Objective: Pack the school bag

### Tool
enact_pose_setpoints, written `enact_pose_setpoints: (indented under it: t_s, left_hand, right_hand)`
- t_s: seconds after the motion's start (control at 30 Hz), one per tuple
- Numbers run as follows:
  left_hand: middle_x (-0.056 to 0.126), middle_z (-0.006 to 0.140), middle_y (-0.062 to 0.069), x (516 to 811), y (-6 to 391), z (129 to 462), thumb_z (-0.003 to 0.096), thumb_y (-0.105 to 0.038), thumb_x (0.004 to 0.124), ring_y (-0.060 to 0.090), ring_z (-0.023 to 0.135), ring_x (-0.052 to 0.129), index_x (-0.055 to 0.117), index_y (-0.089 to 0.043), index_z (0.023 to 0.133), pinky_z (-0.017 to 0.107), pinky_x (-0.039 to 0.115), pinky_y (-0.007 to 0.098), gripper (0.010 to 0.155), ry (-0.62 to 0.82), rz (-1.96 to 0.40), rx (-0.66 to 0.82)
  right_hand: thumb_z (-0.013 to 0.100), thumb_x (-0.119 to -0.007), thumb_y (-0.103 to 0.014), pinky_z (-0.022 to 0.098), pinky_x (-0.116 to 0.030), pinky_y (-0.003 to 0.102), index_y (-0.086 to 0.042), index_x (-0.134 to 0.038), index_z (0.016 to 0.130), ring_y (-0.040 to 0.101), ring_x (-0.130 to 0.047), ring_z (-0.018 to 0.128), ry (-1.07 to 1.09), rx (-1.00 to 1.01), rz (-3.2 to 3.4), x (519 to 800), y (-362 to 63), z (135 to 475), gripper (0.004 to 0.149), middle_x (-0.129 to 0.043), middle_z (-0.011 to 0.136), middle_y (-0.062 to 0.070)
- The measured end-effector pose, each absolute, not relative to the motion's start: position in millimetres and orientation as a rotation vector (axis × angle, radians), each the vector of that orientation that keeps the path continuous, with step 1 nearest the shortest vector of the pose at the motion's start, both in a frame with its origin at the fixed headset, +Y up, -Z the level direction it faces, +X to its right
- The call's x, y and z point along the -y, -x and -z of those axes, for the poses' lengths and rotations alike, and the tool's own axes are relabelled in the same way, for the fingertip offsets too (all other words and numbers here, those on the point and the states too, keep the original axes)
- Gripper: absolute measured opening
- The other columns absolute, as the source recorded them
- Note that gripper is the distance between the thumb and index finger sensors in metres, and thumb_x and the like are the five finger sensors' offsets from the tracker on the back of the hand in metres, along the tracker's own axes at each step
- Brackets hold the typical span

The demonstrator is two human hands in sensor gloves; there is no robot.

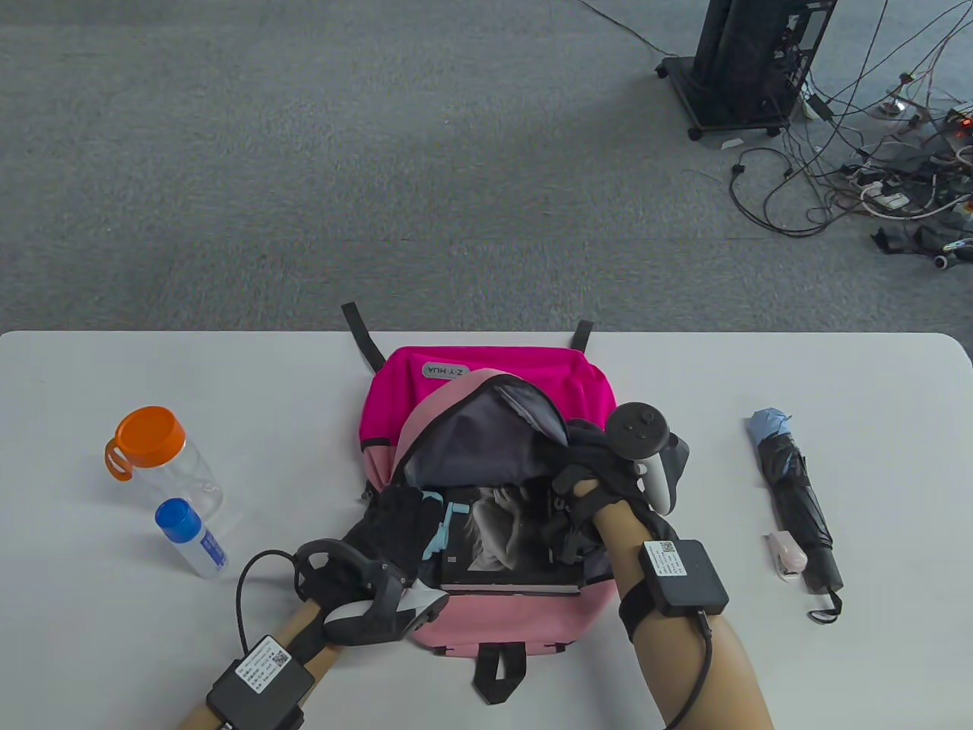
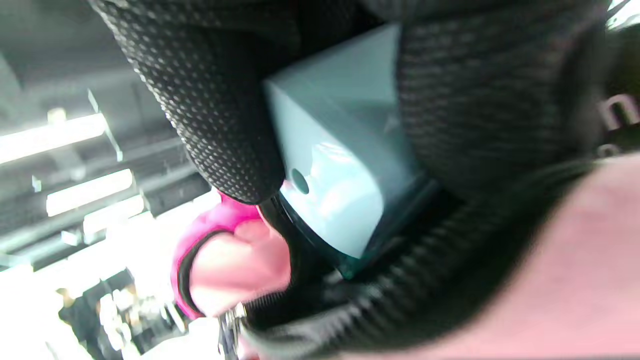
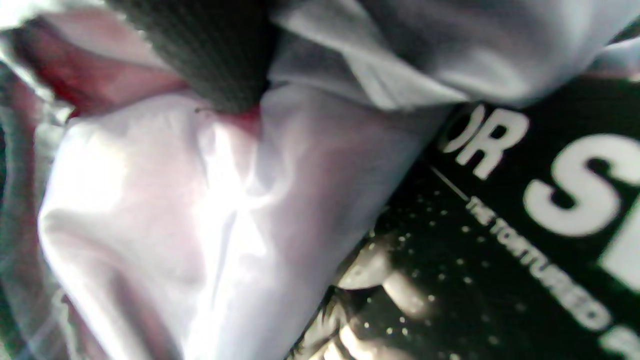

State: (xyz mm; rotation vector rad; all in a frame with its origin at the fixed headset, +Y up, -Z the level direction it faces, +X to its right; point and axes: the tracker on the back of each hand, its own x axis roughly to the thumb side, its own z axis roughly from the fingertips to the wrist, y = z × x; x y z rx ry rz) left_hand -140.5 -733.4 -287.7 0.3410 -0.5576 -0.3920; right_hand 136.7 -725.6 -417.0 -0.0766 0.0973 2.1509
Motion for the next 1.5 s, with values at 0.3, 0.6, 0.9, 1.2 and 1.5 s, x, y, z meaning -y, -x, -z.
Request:
enact_pose_setpoints:
  t_s: [0.3, 0.6, 0.9, 1.2, 1.5]
  left_hand:
    - [0.082, 0.110, 0.012, 748.9, 156.6, 292.5, 0.0384, -0.036, 0.093, 0.038, 0.096, 0.097, 0.067, -0.028, 0.104, 0.061, 0.099, 0.044, 0.071, -0.225, 0.355, 0.467]
    - [0.082, 0.111, 0.015, 749.0, 141.7, 306.5, 0.0384, -0.049, 0.086, 0.034, 0.080, 0.102, 0.071, -0.030, 0.103, 0.054, 0.094, 0.045, 0.069, -0.230, 0.322, 0.396]
    - [0.078, 0.114, 0.016, 720.9, 139.3, 309.6, 0.0376, -0.053, 0.089, 0.029, 0.075, 0.103, 0.069, -0.021, 0.109, 0.053, 0.094, 0.041, 0.081, -0.191, 0.279, 0.326]
    - [0.052, 0.125, 0.024, 607.5, 134.7, 333.8, 0.0374, -0.057, 0.091, 0.054, 0.108, 0.069, 0.033, -0.010, 0.118, 0.075, 0.072, 0.063, 0.110, -0.317, 0.015, 0.274]
    - [0.103, 0.069, -0.003, 598.3, 85.1, 339.0, 0.0348, -0.062, 0.093, 0.021, 0.056, 0.106, 0.068, -0.021, 0.109, 0.051, 0.094, 0.046, 0.088, -0.034, -0.012, 0.529]
  right_hand:
    - [0.047, -0.080, -0.036, 0.058, -0.051, 0.081, 0.000, -0.090, 0.062, 0.054, -0.040, 0.100, 0.067, -0.093, -2.142, 727.5, -136.5, 414.4, 0.040, -0.057, 0.105, 0.032]
    - [0.048, -0.080, -0.036, 0.059, -0.049, 0.081, -0.001, -0.089, 0.063, 0.053, -0.039, 0.101, 0.044, -0.113, -2.155, 727.9, -136.3, 414.0, 0.040, -0.056, 0.106, 0.031]
    - [0.047, -0.080, -0.037, 0.060, -0.049, 0.081, -0.002, -0.090, 0.066, 0.053, -0.042, 0.101, 0.009, -0.108, -2.122, 729.4, -142.6, 411.0, 0.041, -0.056, 0.107, 0.031]
    - [0.046, -0.082, -0.038, 0.060, -0.048, 0.081, -0.010, -0.094, 0.071, 0.062, -0.043, 0.098, -0.088, -0.026, -2.152, 711.0, -145.4, 400.5, 0.040, -0.057, 0.107, 0.035]
    - [0.043, -0.089, -0.038, 0.061, -0.052, 0.083, -0.016, -0.088, 0.088, 0.062, -0.049, 0.099, -0.283, 0.001, -2.326, 684.5, -171.5, 371.7, 0.050, -0.060, 0.108, 0.034]
